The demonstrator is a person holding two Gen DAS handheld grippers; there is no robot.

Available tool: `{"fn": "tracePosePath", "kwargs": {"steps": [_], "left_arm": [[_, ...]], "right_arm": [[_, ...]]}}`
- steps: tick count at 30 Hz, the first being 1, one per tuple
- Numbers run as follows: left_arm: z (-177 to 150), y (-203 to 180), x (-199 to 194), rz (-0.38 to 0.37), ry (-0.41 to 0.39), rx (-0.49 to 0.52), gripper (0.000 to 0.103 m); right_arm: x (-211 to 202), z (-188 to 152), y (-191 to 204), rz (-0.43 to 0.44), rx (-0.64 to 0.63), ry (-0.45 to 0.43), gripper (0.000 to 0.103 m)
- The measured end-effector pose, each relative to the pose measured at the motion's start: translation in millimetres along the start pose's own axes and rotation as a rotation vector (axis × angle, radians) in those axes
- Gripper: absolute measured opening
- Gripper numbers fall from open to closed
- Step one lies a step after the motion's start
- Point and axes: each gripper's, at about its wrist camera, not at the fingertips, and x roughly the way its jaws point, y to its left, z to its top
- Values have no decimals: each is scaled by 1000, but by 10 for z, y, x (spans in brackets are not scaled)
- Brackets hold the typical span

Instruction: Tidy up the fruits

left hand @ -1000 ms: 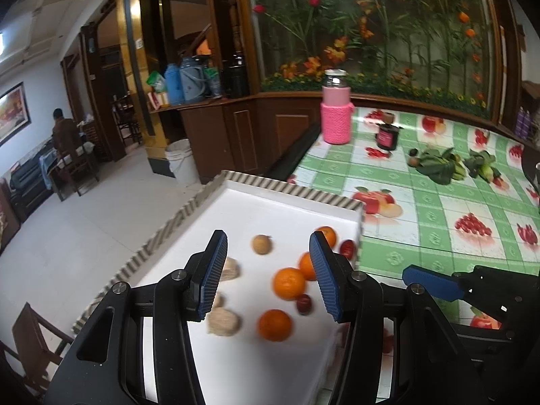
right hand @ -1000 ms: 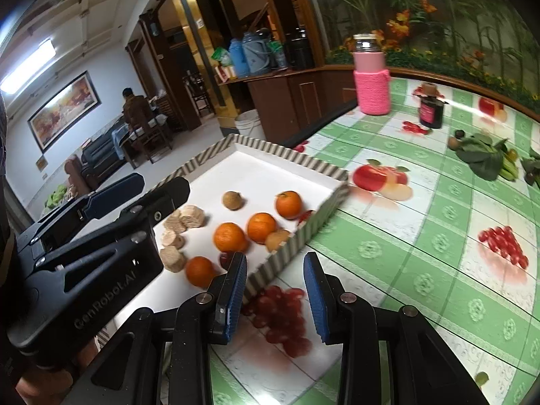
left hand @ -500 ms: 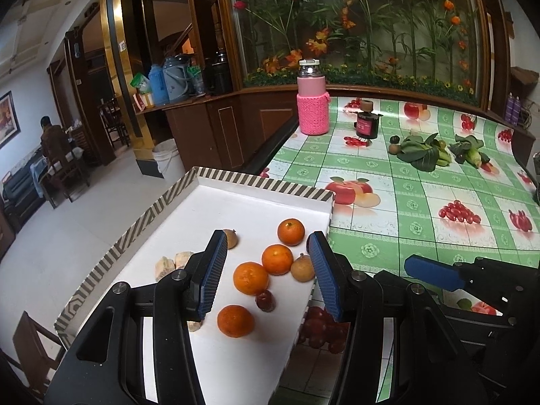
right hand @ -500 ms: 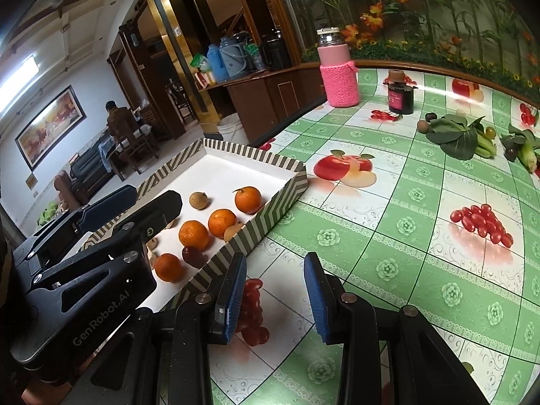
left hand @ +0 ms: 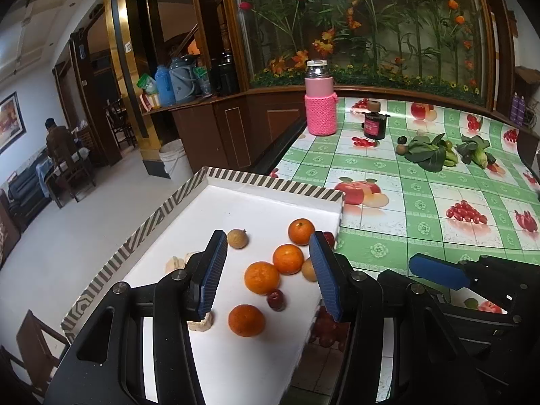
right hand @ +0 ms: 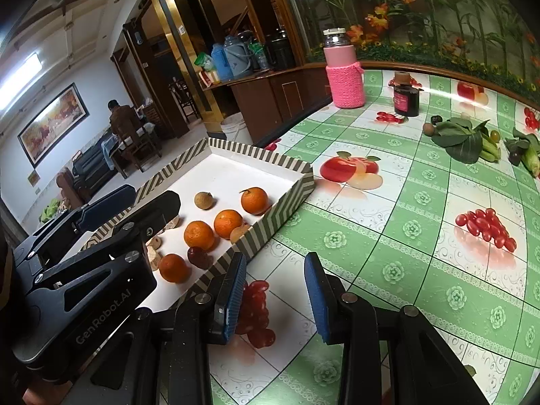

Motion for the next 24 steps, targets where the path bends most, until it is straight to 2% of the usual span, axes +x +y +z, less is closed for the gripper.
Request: {"fn": "tracePosePath", "kwargs": {"steps": [15, 24], "left_arm": [[0, 112, -1, 17, 2, -18, 51], [-17, 388, 27, 41, 23, -78, 51]], "right_arm": [[53, 34, 139, 2, -35, 13, 35], [-23, 60, 49, -26, -25, -5, 35]]}}
